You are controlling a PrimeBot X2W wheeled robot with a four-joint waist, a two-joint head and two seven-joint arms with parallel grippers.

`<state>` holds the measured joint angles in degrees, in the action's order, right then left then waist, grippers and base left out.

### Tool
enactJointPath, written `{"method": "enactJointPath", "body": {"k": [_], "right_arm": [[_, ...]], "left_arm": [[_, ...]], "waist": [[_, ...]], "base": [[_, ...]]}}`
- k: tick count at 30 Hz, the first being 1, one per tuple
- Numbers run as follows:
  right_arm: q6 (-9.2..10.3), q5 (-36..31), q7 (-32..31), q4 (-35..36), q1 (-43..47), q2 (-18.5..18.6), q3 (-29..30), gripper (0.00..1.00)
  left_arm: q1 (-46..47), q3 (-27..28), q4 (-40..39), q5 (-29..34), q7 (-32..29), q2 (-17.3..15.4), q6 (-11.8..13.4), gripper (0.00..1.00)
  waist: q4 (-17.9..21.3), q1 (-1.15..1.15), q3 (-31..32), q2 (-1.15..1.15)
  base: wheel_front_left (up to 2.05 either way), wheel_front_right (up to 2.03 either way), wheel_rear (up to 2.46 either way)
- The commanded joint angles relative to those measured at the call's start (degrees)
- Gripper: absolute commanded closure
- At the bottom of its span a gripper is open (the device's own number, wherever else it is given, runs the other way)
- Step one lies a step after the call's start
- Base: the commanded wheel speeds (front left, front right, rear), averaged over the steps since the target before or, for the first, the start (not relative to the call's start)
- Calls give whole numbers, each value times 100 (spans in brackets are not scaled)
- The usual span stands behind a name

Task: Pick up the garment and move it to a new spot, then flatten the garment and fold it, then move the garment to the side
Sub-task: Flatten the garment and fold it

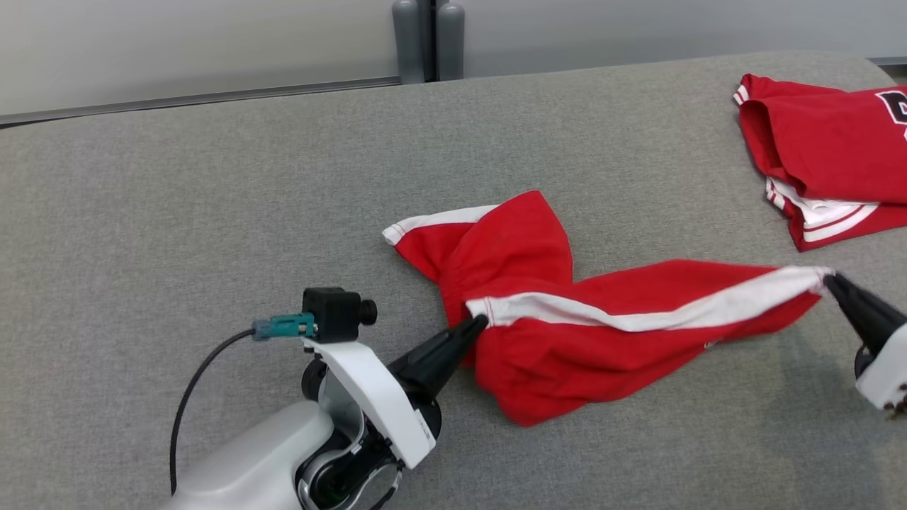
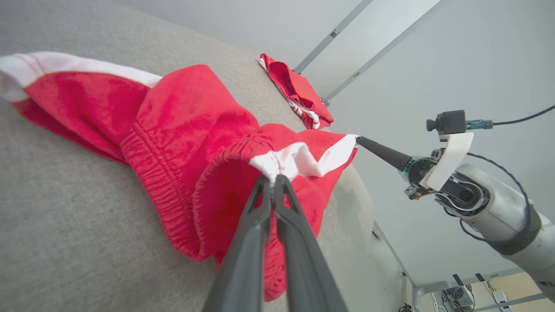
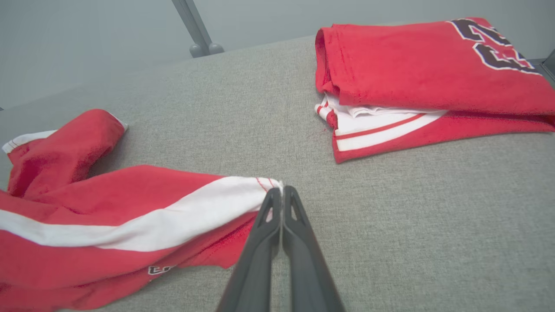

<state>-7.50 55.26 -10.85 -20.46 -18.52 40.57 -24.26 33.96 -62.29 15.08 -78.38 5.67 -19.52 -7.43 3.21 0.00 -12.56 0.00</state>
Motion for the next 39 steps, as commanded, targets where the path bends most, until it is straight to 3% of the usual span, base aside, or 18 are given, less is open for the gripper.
{"method": "enactJointPath", "body": {"k": [1,6,14,20,23,27,32,36,39], "right_arm": [[3,-60,158,123,-219,-12,76,100],[3,-343,410,299,-861,-22,37,100],[3,-764,571,-119,-3051,-344,-81,100],[4,-1458,1160,-745,-4615,-518,-55,100],[4,-1671,1483,-852,-4922,-588,-146,100],[4,-1777,1717,-760,-4638,-569,-438,100],[4,-1438,1677,-325,-3467,-279,-665,100],[4,-1076,1519,204,-2034,8,-502,100],[5,-956,1401,661,-891,135,-295,100]], "left_arm": [[225,4,-148,-8,188,-101,-7,100],[790,131,-452,-101,385,-322,-7,100],[3173,537,-395,65,-4,-813,-7,100],[4980,622,115,599,216,-860,-7,100],[5324,479,204,664,514,-895,-7,100],[4957,74,-68,651,791,-1229,-6,100],[3714,-495,-726,729,945,-1847,-6,100],[2114,-52,-1304,862,950,-2055,-6,100],[912,-56,-1714,1178,952,-2171,-7,100]], "waist": [[47,0,20,0],[174,0,-32,0],[478,0,-536,0],[684,0,-890,0],[715,0,-893,0],[685,0,-764,0],[523,0,-592,0],[401,0,-474,0],[344,0,-375,0]], "base": [[0,0,0],[0,0,0],[0,0,0],[0,0,0],[0,0,0],[0,0,0],[0,0,0],[0,0,0],[0,0,0]]}}
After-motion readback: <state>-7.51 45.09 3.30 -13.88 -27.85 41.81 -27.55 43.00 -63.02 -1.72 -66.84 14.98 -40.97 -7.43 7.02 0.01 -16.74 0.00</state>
